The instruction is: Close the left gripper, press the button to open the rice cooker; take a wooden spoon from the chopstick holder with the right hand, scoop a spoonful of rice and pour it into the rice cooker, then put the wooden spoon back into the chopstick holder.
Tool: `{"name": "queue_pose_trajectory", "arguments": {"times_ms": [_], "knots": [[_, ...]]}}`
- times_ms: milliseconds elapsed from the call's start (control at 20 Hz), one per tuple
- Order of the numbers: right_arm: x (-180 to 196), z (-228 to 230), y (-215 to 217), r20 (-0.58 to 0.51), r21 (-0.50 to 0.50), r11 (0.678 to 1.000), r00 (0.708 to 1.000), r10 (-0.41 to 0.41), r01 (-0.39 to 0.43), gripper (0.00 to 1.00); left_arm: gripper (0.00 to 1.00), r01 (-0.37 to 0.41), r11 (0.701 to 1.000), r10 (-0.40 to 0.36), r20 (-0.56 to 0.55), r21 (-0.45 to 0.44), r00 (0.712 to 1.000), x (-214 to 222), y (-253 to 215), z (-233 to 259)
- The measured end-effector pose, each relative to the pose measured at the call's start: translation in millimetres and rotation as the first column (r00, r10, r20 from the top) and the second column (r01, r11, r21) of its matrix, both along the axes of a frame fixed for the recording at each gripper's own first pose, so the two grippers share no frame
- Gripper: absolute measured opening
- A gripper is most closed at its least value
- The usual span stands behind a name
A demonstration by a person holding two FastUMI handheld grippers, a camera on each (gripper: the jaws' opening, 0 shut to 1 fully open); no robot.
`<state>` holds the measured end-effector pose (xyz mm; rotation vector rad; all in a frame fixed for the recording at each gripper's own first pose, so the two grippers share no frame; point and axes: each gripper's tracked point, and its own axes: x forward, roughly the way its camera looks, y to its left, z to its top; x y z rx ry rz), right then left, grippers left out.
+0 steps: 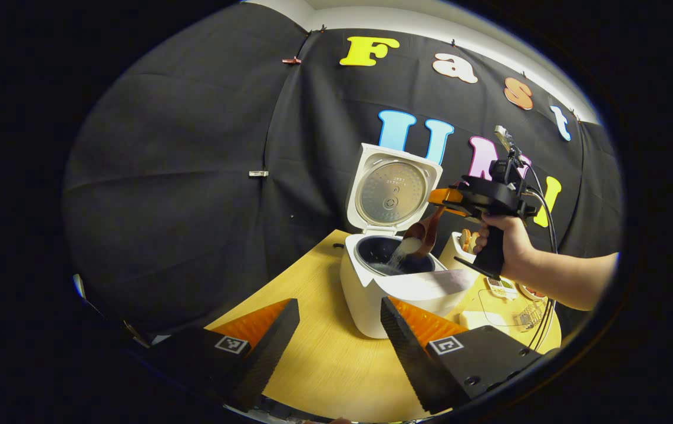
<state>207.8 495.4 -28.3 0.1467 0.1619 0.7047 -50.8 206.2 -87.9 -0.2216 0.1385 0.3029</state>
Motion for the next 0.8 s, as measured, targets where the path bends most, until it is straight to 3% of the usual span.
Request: {"name": "queue_pose_trajectory", "arguments": {"times_ms": [300, 550, 700, 800], "knots": [[-15.7, -2.9, 21.9, 0.143, -0.152, 0.983, 0.982, 0.125, -0.103, 0.12, 0.96, 0.015, 1.000, -0.015, -0.003, -0.004, 1.000, 1.7, -3.6, -0.7], [-36.2, -10.4, 39.8, 0.241, -0.271, 0.948, 0.942, 0.235, -0.167, 0.12, 0.96, 0.038, 0.999, -0.037, 0.020, -0.038, 0.999, 3.1, -11.3, 1.6], [-54.8, -20.1, 52.2, 0.279, -0.354, 0.909, 0.903, 0.326, -0.219, 0.12, 0.95, 0.033, 0.999, -0.032, 0.019, -0.014, 0.999, -0.3, -10.8, 0.3], [-65.1, -25.4, 55.2, 0.276, -0.379, 0.894, 0.892, 0.357, -0.241, 0.12, 0.96, 0.025, 0.999, -0.026, 0.015, 0.028, 1.000, -0.7, -12.7, 2.5]]}}
